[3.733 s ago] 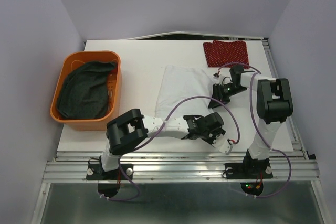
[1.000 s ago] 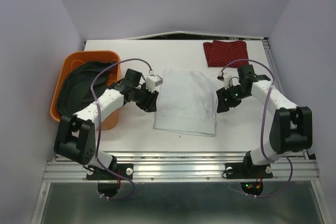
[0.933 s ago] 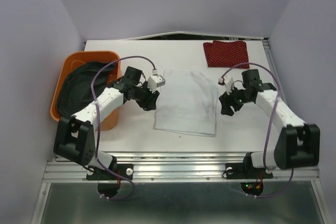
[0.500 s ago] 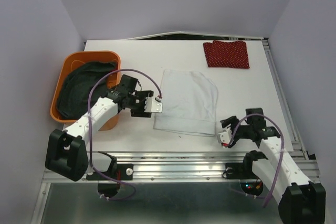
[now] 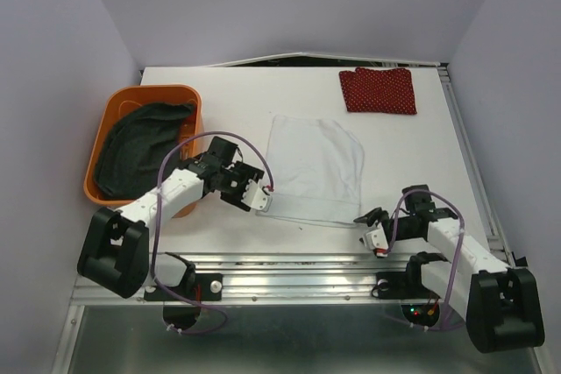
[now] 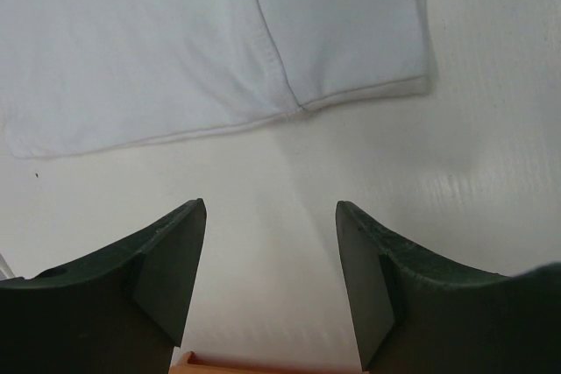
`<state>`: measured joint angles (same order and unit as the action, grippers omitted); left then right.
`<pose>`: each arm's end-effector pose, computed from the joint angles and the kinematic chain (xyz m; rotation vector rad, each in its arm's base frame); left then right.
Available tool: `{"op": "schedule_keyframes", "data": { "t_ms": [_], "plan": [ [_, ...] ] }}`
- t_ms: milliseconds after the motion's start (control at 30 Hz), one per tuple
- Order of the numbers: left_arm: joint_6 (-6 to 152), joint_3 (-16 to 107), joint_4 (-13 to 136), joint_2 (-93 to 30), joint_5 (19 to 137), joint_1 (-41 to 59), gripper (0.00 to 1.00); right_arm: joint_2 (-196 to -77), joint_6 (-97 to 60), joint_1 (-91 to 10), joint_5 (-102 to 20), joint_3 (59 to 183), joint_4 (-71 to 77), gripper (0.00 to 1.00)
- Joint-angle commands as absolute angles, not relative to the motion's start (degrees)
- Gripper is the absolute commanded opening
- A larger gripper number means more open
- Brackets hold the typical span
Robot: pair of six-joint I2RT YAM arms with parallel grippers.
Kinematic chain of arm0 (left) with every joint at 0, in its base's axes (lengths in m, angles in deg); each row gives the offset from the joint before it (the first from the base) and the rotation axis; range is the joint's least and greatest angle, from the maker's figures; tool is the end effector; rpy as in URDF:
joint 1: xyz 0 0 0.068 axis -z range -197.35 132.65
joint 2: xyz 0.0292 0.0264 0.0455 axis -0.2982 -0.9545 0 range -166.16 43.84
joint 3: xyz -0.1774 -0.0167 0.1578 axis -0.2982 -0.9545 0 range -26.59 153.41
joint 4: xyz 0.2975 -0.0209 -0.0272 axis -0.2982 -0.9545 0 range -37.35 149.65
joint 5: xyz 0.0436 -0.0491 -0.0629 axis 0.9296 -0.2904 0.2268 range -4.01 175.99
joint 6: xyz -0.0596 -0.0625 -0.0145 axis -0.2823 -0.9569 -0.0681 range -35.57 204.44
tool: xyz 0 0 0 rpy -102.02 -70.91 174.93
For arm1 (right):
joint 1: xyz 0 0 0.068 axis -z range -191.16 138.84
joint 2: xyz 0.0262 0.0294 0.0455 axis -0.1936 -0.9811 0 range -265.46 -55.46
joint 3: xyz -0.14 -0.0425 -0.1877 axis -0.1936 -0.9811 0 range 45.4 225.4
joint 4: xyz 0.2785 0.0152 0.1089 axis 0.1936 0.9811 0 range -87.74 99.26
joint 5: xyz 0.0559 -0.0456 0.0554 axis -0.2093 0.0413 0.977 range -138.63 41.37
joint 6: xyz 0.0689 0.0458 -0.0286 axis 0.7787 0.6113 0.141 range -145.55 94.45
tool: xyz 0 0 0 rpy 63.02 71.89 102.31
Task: Fold and stack the skirts
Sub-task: Flatten the skirt out
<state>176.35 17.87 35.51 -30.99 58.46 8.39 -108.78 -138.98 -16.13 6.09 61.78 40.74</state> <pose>0.2724 -0.1712 0.1247 2.1250 1.0684 -0.0722 0.1717 0.0786 0.0578 -1.9572 0.9980 0.4357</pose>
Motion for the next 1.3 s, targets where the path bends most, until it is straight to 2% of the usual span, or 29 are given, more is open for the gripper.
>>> {"op": "schedule_keyframes", "data": {
  "t_ms": [0,200,367,533,667,1067,1267],
  "plan": [
    [180.1,17.2,37.1,-32.4,58.8,10.1,0.71,-112.8,-173.0,-18.2,6.5,61.0,37.5,0.61],
    [186.0,15.8,35.7,-33.3,59.3,11.4,0.71,-119.0,-173.2,-20.0,3.8,61.7,31.3,0.52],
    [188.8,15.2,35.3,-32.5,59.1,11.5,0.72,-118.0,-171.2,-20.0,1.6,64.1,32.9,0.62],
    [188.7,16.0,35.1,-32.5,58.8,11.5,0.72,-112.9,-165.7,-20.0,-4.2,68.1,36.6,0.58],
    [188.8,16.3,35.8,-32.5,58.8,11.5,0.72,-114.7,-169.6,-20.0,-9.0,71.6,39.9,0.57],
    [187.3,14.5,38.7,-32.4,58.1,11.5,0.72,-116.7,-173.4,-22.8,-1.3,65.6,31.7,0.61],
    [188.1,14.1,38.5,-31.9,56.9,11.5,0.73,-121.3,-173.3,-23.4,-2.7,65.5,27.1,0.54]
  ]
}}
